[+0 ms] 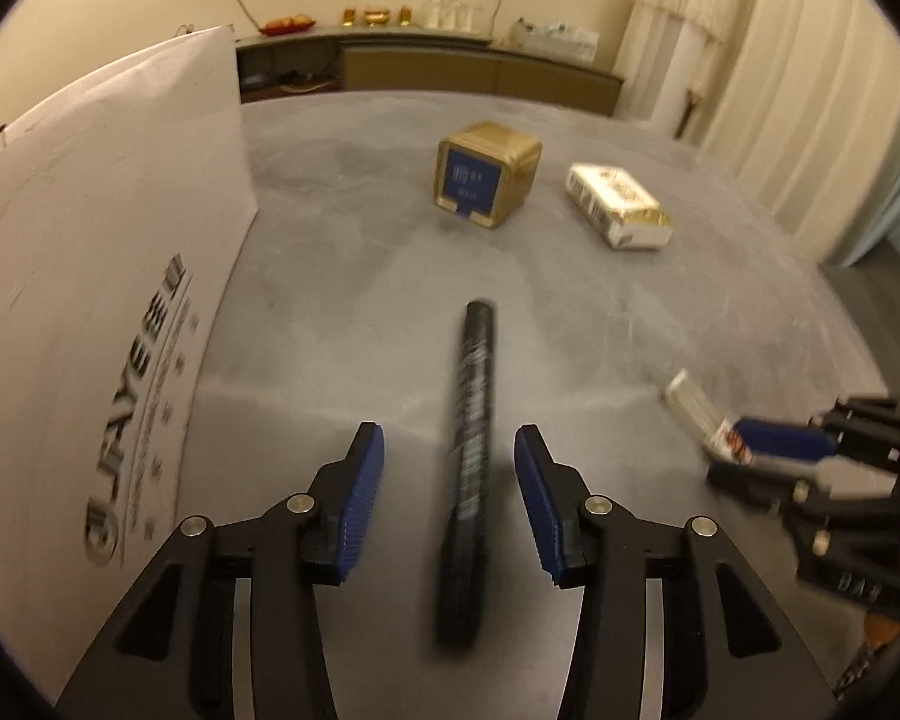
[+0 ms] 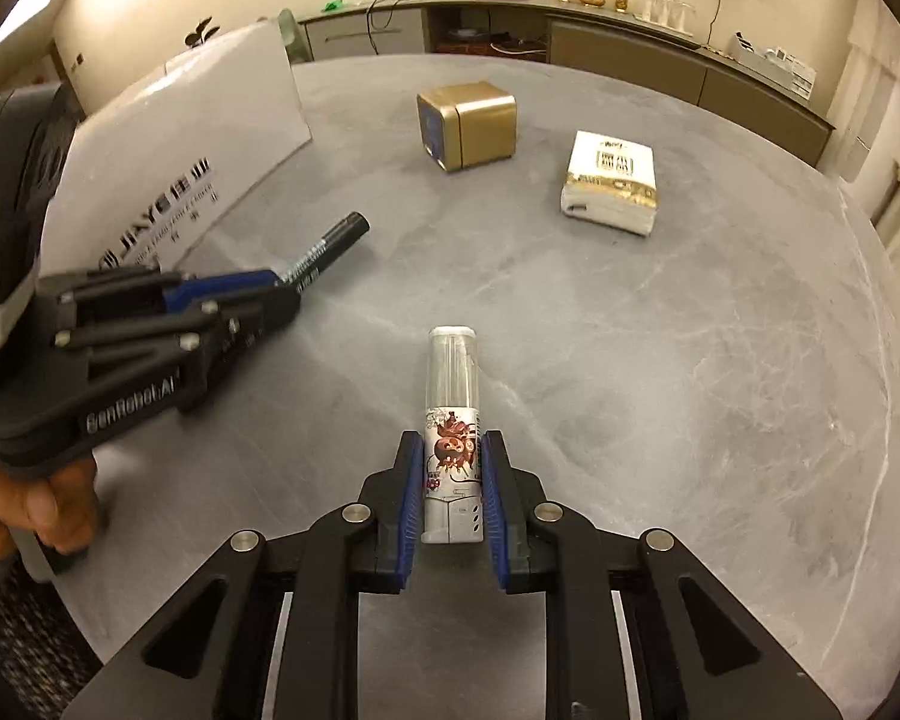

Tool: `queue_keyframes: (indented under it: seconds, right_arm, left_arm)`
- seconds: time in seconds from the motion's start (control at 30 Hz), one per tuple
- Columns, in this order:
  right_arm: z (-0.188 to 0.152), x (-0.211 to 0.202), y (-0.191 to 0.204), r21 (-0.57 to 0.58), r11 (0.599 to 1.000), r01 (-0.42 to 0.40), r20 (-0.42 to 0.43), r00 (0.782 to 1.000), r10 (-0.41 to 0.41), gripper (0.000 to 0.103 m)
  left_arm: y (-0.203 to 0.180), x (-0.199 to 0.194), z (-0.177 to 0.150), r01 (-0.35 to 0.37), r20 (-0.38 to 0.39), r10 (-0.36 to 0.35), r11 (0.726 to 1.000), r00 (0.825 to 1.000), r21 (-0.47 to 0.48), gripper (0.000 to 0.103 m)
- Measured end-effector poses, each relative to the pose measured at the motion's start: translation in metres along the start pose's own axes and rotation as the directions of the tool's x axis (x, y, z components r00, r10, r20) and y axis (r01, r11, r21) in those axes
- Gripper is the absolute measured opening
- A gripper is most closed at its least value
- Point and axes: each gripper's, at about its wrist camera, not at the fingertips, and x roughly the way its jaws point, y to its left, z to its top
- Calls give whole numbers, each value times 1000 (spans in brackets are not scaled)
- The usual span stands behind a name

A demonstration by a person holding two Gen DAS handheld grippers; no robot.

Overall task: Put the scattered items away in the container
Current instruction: 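Lift and carry the marker and clear tube in both grippers over the box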

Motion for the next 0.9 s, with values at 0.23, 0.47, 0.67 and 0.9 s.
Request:
queue_keyframes:
  seconds: [0.23, 0.47, 0.67, 0.9]
  right_arm:
    - [2, -28, -1, 26, 999, -44, 38, 998, 43, 21]
    - [12, -46, 19, 2, 999, -49, 82, 995, 49, 21]
    - [17, -60, 30, -7, 998, -56, 116, 992, 56, 21]
    - [19, -80, 37, -6, 998, -58, 156, 986, 58, 21]
  left_arm:
    - [-15, -7, 2, 34, -3, -34, 997, 999, 63, 14]
    - [-8, -30, 11, 41, 52, -42, 999, 998, 25, 14]
    - [-4, -48, 17, 60, 76, -60, 998, 995, 0, 14]
    - [-12, -82, 26, 84, 136, -86, 996, 987, 16, 14]
